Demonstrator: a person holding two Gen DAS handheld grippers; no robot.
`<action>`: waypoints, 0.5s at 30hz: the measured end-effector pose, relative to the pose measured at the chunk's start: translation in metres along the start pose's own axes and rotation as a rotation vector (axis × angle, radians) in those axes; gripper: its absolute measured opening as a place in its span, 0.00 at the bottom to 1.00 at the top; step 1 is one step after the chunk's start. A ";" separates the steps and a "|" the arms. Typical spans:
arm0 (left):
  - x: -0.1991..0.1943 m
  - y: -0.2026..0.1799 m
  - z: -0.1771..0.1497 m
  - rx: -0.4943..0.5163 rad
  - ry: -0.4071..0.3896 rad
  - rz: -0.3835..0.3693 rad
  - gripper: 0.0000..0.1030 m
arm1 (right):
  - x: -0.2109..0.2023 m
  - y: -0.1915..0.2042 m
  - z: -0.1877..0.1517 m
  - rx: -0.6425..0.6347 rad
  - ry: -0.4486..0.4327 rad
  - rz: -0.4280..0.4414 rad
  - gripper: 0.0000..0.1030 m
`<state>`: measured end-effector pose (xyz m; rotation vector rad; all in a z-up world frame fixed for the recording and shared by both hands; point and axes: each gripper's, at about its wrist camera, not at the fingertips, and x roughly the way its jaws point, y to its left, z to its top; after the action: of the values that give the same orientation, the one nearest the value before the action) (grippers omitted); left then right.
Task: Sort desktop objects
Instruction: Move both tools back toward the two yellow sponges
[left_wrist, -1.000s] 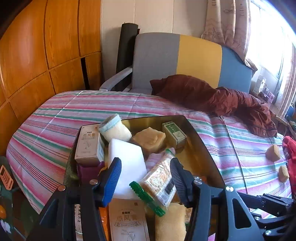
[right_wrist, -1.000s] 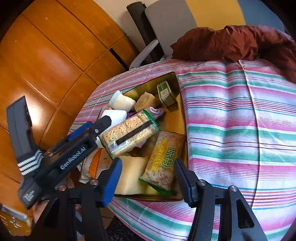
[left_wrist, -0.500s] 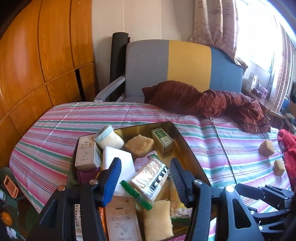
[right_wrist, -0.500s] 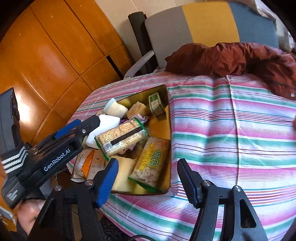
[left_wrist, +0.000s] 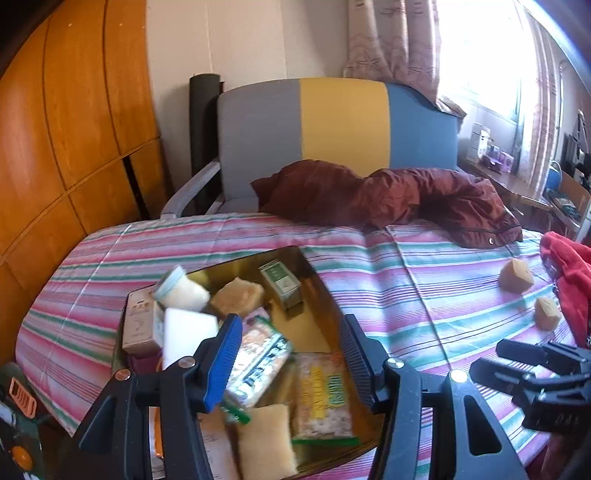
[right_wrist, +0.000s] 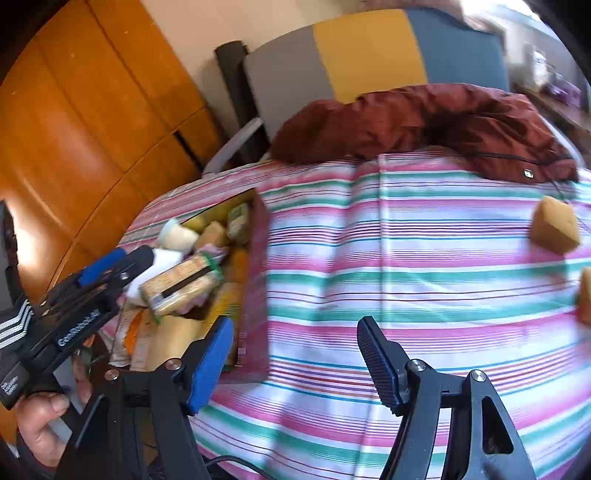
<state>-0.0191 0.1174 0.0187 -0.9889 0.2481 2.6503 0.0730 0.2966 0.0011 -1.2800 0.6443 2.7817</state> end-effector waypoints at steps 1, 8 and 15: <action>0.000 -0.004 0.001 0.010 -0.002 -0.003 0.54 | -0.002 -0.005 0.002 0.005 -0.002 -0.011 0.68; -0.002 -0.030 0.014 0.061 -0.020 -0.043 0.54 | -0.021 -0.051 0.009 0.038 -0.003 -0.117 0.74; 0.003 -0.054 0.023 0.104 -0.018 -0.079 0.54 | -0.039 -0.098 0.012 0.091 -0.006 -0.203 0.76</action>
<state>-0.0166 0.1752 0.0311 -0.9221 0.3318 2.5461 0.1075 0.3973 0.0009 -1.2432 0.5972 2.5628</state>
